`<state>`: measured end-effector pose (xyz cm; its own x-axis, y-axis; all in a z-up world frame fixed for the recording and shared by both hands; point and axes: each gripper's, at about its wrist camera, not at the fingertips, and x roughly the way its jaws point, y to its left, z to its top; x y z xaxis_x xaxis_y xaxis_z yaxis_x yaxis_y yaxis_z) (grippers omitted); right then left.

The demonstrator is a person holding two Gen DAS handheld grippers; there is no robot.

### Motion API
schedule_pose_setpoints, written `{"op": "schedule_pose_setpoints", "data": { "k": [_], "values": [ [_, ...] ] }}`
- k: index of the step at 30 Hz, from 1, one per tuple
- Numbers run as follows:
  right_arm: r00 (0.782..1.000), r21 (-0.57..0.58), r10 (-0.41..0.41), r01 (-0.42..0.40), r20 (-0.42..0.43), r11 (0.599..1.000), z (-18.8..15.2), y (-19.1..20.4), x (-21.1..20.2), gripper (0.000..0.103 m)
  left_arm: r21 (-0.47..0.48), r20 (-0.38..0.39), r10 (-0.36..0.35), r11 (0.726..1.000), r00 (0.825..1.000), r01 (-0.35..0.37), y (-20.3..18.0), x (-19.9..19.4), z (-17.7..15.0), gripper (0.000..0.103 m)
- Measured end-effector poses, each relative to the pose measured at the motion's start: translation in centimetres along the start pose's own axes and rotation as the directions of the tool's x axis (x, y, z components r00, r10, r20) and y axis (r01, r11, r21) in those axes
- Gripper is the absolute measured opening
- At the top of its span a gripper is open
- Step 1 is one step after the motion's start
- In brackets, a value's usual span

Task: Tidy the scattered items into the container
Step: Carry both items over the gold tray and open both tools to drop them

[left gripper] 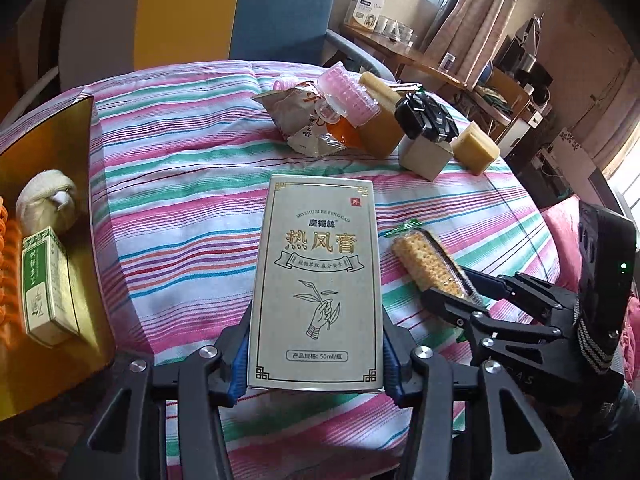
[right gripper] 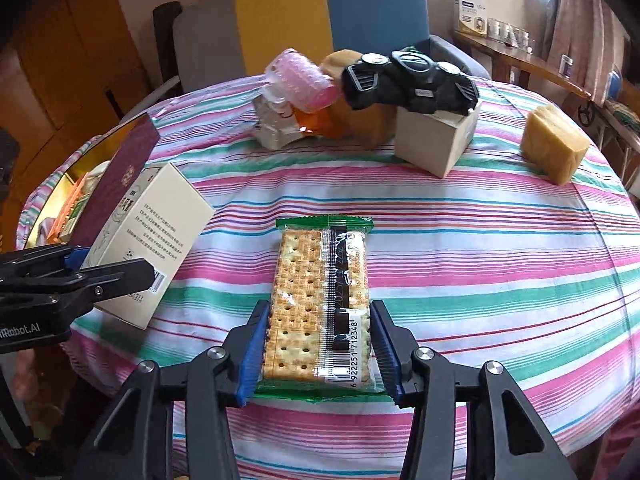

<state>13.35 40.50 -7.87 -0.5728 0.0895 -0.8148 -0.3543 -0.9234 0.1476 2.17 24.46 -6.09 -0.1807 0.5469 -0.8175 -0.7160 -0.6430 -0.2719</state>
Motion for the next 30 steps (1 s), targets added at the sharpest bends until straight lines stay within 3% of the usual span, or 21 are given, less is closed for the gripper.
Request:
{"op": "schedule_pose_setpoints", "data": {
  "k": [11,13,21,30],
  "values": [
    [0.995,-0.114,0.099,-0.097,0.011,0.989,2.3,6.8,-0.8,0.049,-0.132,0.146,0.004,0.991,0.989,0.015,5.2,-6.1,-1.5,0.052],
    [0.993,-0.147,0.119,-0.116,0.015,0.982,3.2,8.4,-0.9,0.049,-0.175,0.172,-0.032,0.983,0.985,0.063,6.6,-7.1,-1.8,0.052],
    [0.978,-0.285,0.207,-0.189,0.035,0.940,6.6,15.8,-0.9,0.049,-0.274,0.272,0.091,0.962,0.958,-0.013,11.4,-12.2,-2.6,0.052],
    [0.961,-0.375,0.275,-0.251,0.013,0.893,9.3,22.5,0.5,0.049,-0.371,0.274,0.263,0.916,0.925,-0.150,18.2,-13.9,-1.7,0.052]
  ]
}}
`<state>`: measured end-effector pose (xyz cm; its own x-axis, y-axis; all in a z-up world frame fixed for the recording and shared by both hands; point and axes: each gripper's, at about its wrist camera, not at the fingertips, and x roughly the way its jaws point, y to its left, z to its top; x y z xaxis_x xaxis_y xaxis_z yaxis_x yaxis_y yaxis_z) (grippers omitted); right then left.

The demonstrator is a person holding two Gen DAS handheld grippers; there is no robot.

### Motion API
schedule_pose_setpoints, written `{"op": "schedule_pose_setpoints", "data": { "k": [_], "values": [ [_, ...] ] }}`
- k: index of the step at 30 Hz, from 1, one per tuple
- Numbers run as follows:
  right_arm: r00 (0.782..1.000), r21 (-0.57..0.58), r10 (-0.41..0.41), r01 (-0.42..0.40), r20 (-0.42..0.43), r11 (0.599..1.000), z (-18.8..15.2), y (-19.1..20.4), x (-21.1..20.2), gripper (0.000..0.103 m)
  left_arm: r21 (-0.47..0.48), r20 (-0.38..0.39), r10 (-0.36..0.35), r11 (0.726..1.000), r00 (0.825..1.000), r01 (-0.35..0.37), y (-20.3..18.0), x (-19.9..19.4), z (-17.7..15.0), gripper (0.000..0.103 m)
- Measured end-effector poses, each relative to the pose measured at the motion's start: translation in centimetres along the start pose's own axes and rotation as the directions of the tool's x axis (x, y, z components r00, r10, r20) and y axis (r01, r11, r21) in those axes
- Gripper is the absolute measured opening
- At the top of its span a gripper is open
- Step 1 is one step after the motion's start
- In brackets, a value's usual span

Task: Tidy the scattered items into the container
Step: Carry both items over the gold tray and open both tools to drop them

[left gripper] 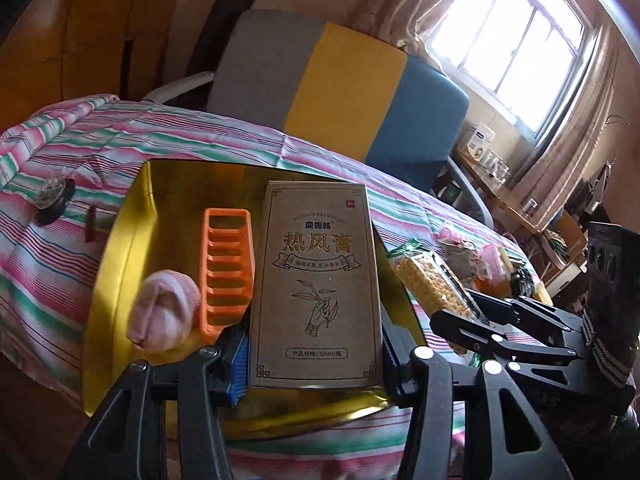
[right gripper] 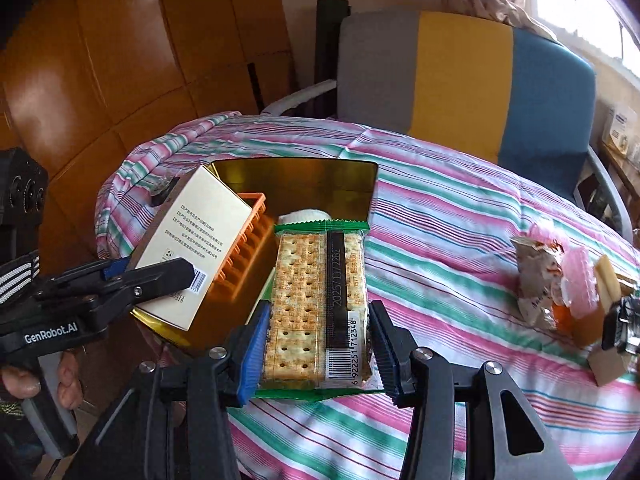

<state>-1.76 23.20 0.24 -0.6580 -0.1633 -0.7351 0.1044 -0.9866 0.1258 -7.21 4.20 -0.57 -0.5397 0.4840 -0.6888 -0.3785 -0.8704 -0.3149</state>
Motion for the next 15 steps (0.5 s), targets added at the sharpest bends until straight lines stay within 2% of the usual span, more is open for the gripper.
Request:
{"op": "schedule_pose_setpoints", "data": {
  "k": [4,9,10,15],
  "values": [
    [1.000,-0.002,0.030,-0.030,-0.009,1.000,2.2,1.7,2.2,0.049,0.014,0.034,0.077,0.997,0.996,-0.077,2.1,0.5,2.5,0.052],
    [0.996,0.048,0.083,-0.082,-0.019,0.995,5.7,3.0,5.2,0.049,0.010,0.000,0.147,0.989,0.989,-0.147,4.4,2.6,5.7,0.054],
    [0.995,0.062,0.101,-0.100,-0.017,0.993,6.3,3.1,5.7,0.050,0.010,-0.004,0.156,0.988,0.988,-0.156,4.6,3.0,6.0,0.057],
    [0.992,0.104,0.125,-0.123,-0.016,0.987,7.1,3.1,6.9,0.060,-0.013,-0.001,0.186,0.982,0.983,-0.186,5.9,3.1,6.3,0.058]
  ]
}}
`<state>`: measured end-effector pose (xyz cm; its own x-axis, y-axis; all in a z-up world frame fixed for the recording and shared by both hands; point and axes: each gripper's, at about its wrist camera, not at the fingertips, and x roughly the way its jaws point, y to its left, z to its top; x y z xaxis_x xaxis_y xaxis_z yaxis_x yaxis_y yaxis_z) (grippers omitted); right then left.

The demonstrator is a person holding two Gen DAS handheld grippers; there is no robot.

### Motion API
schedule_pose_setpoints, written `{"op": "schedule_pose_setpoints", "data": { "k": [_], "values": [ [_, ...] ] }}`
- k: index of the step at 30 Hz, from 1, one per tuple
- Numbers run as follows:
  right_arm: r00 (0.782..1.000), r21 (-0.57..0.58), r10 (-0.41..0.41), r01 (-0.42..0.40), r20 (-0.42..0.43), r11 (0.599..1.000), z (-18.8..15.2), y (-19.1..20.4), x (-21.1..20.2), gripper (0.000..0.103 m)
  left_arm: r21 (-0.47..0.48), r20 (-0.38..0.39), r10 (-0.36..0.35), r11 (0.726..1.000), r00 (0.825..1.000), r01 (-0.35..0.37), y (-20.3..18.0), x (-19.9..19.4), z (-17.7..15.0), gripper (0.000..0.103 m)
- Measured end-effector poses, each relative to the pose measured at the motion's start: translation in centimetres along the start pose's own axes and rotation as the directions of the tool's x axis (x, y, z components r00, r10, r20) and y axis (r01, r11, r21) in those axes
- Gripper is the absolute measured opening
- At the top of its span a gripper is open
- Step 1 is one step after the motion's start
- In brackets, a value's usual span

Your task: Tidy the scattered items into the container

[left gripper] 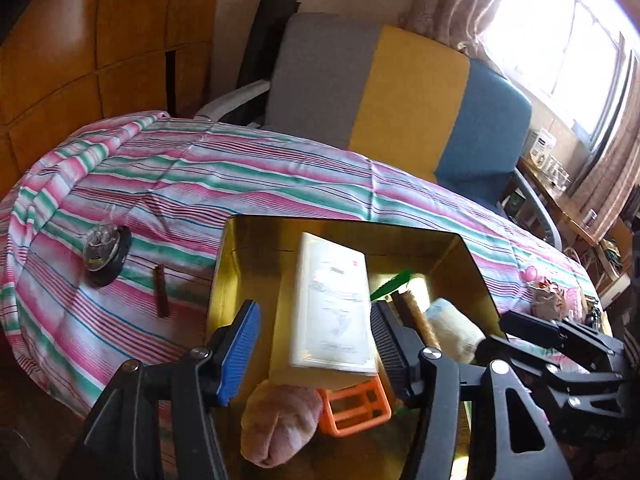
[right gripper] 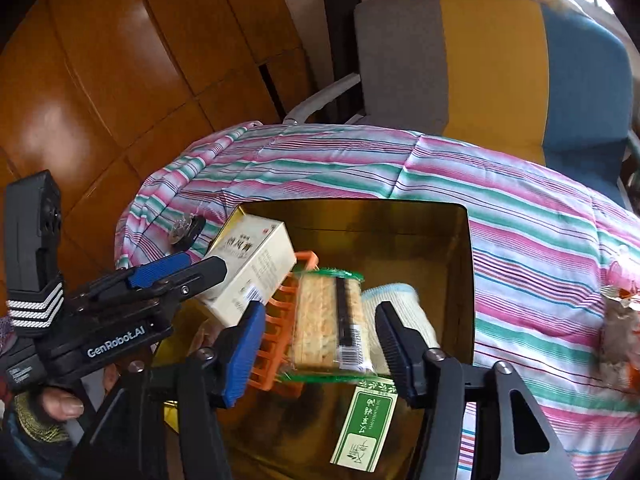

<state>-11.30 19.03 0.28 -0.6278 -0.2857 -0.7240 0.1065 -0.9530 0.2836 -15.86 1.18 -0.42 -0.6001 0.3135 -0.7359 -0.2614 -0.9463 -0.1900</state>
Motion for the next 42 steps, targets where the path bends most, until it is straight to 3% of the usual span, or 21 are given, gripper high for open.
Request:
{"op": "schedule_pose_setpoints", "data": {
  "k": [5,10,15,18,23,27,32,36,38,42],
  "values": [
    [1.000,0.035,-0.007,0.007,-0.016,0.999,-1.9,-1.5,-0.8,0.061,-0.019,0.027,-0.042,0.999,0.999,0.042,-0.8,-1.8,-1.5,0.058],
    [0.999,0.126,-0.039,0.040,-0.009,0.991,-5.0,-5.4,-3.3,0.068,0.068,0.015,-0.172,0.983,0.985,0.170,-5.5,-3.6,-4.0,0.059],
    [0.993,0.231,-0.116,0.112,0.002,0.967,-9.1,-10.9,-7.1,0.070,0.184,-0.076,-0.319,0.927,0.945,0.327,-12.6,-4.4,-7.4,0.059],
    [0.984,0.297,-0.180,0.170,0.005,0.940,-11.8,-15.0,-10.1,0.073,0.254,-0.164,-0.367,0.881,0.916,0.398,-16.9,-3.8,-9.7,0.059],
    [0.950,0.458,-0.312,0.270,0.017,0.847,-16.6,-22.6,-16.2,0.073,0.382,-0.299,-0.369,0.799,0.880,0.464,-23.1,-2.6,-13.9,0.059],
    [0.909,0.592,-0.417,0.320,0.030,0.740,-20.1,-28.5,-21.2,0.074,0.435,-0.363,-0.323,0.771,0.874,0.465,-25.6,-1.2,-16.2,0.059],
    [0.852,0.734,-0.521,0.322,0.050,0.598,-22.3,-35.2,-26.6,0.075,0.446,-0.395,-0.275,0.777,0.877,0.445,-26.2,0.5,-17.0,0.059],
    [0.808,0.793,-0.586,0.315,0.065,0.522,-21.6,-39.8,-29.3,0.078,0.424,-0.414,-0.253,0.797,0.875,0.431,-26.0,1.9,-17.1,0.059],
    [0.795,0.810,-0.603,0.312,0.063,0.497,-20.4,-42.0,-29.7,0.080,0.412,-0.425,-0.244,0.806,0.872,0.426,-25.9,2.6,-17.2,0.059],
    [0.794,0.815,-0.606,0.320,0.049,0.484,-17.2,-45.5,-29.2,0.080,0.397,-0.426,-0.256,0.809,0.868,0.433,-25.9,3.1,-17.1,0.059]
  ]
}}
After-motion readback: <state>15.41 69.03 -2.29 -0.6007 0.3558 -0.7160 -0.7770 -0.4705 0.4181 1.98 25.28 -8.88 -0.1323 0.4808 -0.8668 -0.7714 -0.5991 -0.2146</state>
